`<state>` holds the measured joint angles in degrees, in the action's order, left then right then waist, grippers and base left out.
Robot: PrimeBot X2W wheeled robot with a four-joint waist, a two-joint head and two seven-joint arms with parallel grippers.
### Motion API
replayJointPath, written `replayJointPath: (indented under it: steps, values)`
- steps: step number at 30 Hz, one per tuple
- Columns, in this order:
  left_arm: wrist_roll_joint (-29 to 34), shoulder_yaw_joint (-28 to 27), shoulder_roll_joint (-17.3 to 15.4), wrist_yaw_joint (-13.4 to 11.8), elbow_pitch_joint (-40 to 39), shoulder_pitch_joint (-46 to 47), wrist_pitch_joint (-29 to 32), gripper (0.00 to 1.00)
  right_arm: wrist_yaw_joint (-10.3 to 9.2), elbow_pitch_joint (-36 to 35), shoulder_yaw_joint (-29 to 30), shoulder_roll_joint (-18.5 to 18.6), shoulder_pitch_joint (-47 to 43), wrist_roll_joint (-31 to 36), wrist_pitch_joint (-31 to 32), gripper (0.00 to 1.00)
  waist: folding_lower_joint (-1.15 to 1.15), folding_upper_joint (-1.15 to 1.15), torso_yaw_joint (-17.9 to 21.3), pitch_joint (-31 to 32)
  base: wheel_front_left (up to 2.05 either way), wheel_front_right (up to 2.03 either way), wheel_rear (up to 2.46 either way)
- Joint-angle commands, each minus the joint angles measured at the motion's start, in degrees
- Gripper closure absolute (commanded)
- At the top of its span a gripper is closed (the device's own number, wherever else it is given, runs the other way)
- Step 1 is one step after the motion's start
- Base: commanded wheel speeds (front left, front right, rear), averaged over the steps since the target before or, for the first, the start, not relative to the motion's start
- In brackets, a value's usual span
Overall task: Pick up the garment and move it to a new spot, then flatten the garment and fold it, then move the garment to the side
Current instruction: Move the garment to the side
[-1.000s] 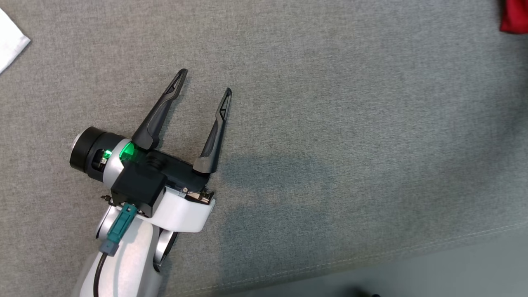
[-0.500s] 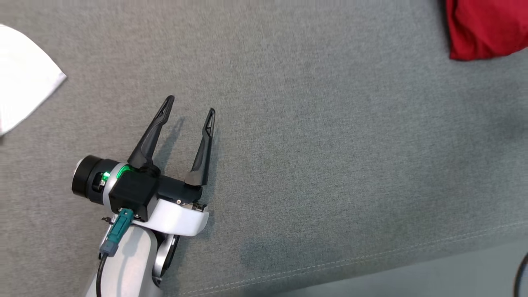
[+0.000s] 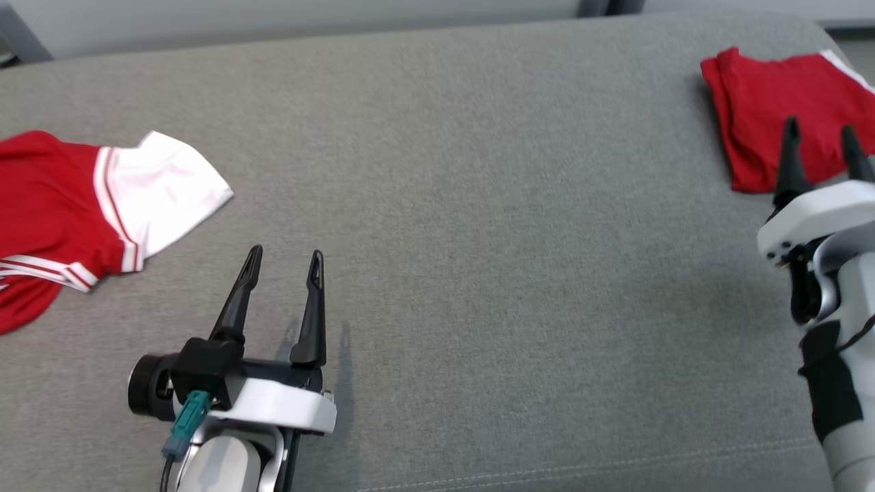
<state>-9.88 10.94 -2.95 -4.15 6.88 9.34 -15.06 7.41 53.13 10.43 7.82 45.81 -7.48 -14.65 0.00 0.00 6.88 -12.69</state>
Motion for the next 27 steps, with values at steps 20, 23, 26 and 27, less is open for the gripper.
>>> replayJointPath:
  steps: [20, 23, 26, 27]
  values:
    - [-1.29, -3.22, 0.06, -0.84, -7.03, -4.99, 0.06, 0.0, 0.08, -34.17, -12.9, -1.6, -27.02, -6.85, -0.35, 0.0, 0.0, 0.0, -7.66, 12.46, 0.0, 0.0, 0.0]
    - [-2.11, -3.82, 0.06, -1.72, -8.85, -6.11, 0.06, 0.0, 0.08, -38.44, -12.39, -2.15, -31.15, -6.1, -0.35, 0.0, 0.0, 0.0, -8.26, 13.06, 0.0, 0.0, 0.0]
    - [-0.96, -3.82, 0.06, -2.0, -10.27, -7.29, 0.06, 0.0, 0.08, -41.65, -12.32, -2.83, -35.54, -7.01, -0.35, 0.0, 0.0, 0.0, -8.74, 13.8, 0.0, 0.0, 0.0]
    - [0.24, -3.46, 0.06, -1.7, -10.46, -7.78, 0.06, 0.0, 0.08, -42.49, -12.0, -3.09, -36.9, -7.45, -0.35, 0.0, 0.0, 0.0, -8.86, 14.11, 0.0, 0.0, 0.0]
